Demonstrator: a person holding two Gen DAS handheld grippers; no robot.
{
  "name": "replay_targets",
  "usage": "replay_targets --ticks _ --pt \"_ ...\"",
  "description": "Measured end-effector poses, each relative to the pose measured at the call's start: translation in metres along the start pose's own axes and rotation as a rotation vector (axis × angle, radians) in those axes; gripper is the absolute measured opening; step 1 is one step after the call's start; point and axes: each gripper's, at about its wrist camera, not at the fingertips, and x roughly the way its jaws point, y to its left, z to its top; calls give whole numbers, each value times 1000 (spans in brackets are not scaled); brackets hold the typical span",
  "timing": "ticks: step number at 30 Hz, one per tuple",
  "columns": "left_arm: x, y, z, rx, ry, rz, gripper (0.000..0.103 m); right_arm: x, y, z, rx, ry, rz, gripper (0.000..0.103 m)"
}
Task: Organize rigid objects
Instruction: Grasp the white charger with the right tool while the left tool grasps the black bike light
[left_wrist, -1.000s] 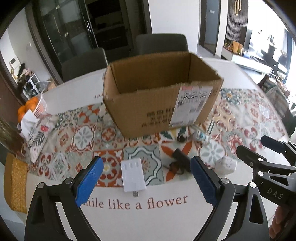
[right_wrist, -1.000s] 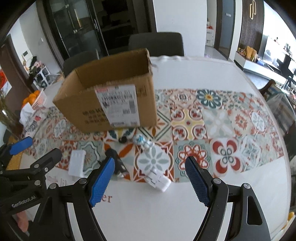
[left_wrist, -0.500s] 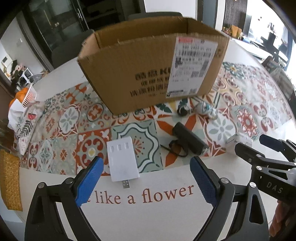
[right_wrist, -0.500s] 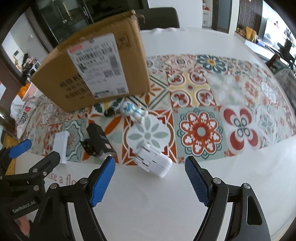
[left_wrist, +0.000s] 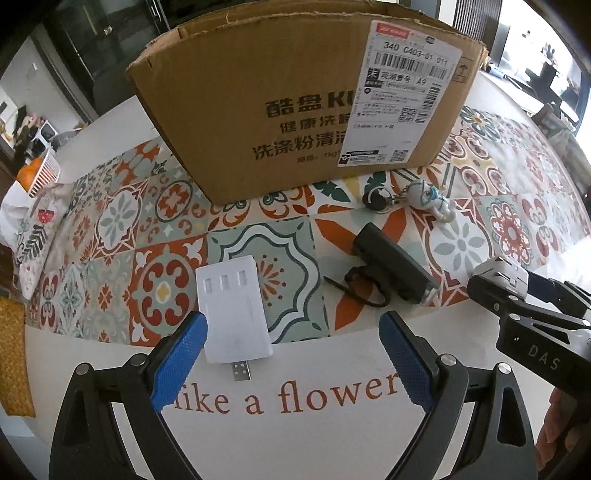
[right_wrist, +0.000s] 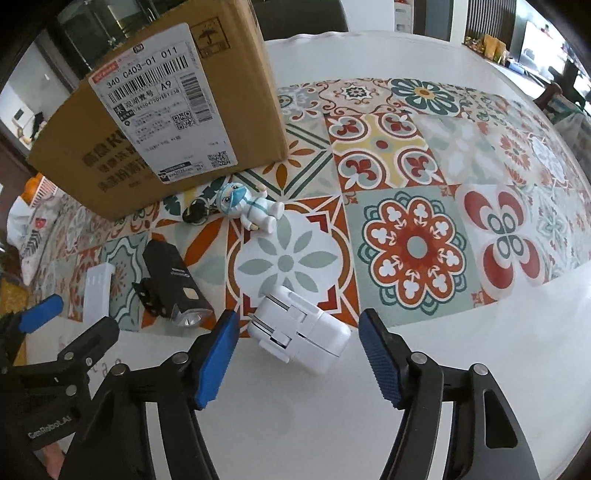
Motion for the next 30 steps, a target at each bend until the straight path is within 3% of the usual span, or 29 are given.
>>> replay_targets --ticks 7,15,23,30 --pt "5 -1 2 11 -5 -3 95 8 2 2 4 15 -17 54" --pt "7 -5 6 82 -12 -86 95 2 1 -2 20 7 -23 53" --pt "3 -23 23 263 -3 -238 95 -23 -2 -14 101 38 -16 53" --pt "9 -49 36 465 -5 -239 95 -17 -10 -24 176 100 -4 53"
